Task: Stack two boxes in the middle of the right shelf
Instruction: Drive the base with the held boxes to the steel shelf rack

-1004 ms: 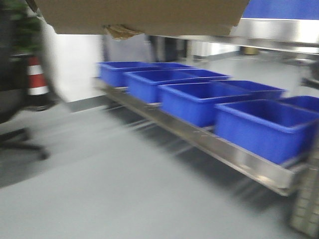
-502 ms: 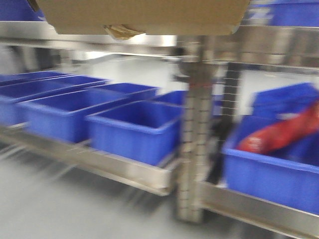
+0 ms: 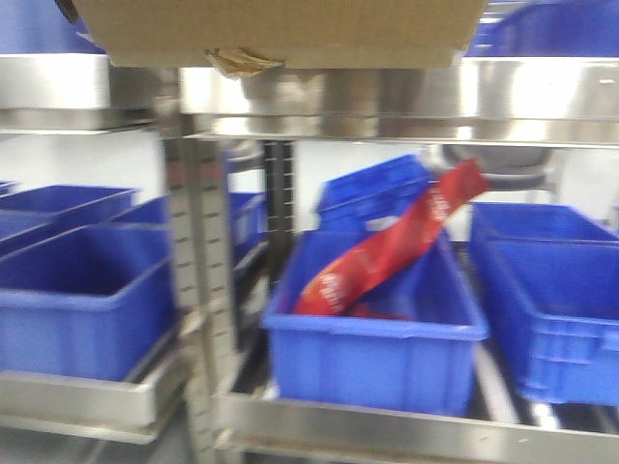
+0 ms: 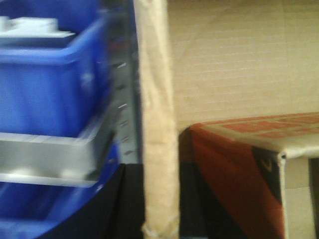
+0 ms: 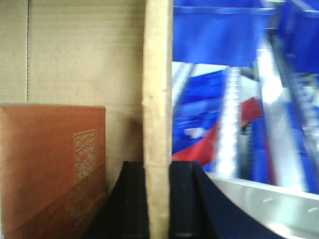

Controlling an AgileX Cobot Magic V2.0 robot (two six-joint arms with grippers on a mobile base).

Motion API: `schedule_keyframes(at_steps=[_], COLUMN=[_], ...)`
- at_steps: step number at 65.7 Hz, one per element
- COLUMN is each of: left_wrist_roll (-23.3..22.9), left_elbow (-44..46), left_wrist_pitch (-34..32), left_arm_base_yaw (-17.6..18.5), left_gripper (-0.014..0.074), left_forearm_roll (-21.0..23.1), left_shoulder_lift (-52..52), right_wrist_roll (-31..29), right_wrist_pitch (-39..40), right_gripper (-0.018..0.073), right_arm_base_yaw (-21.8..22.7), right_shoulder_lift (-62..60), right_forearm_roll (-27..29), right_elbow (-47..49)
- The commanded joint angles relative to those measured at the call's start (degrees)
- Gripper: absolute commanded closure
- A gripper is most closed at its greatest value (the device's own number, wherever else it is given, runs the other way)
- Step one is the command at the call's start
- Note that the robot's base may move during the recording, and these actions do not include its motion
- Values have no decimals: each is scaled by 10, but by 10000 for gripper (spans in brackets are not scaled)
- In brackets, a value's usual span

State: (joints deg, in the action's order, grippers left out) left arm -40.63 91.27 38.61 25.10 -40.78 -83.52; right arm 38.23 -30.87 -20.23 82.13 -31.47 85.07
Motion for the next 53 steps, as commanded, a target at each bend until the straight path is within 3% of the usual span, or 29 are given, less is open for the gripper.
schedule_keyframes(at_steps=[1,53], left_wrist_roll=[1,1], left_elbow=[5,5], left_wrist_pitch=[-25,-25], left_arm_base_yaw=[2,2], left_gripper=[708,708], left_forearm_roll=[-9,-9], left_shoulder_lift=[9,9], right_wrist_roll=[-1,-1], right_wrist_pitch=[31,31], right_gripper=[727,727], right_arm_base_yaw=[2,2], right_shoulder_lift=[-7,-7], right_forearm_roll=[-13,-13], right_elbow=[4,4])
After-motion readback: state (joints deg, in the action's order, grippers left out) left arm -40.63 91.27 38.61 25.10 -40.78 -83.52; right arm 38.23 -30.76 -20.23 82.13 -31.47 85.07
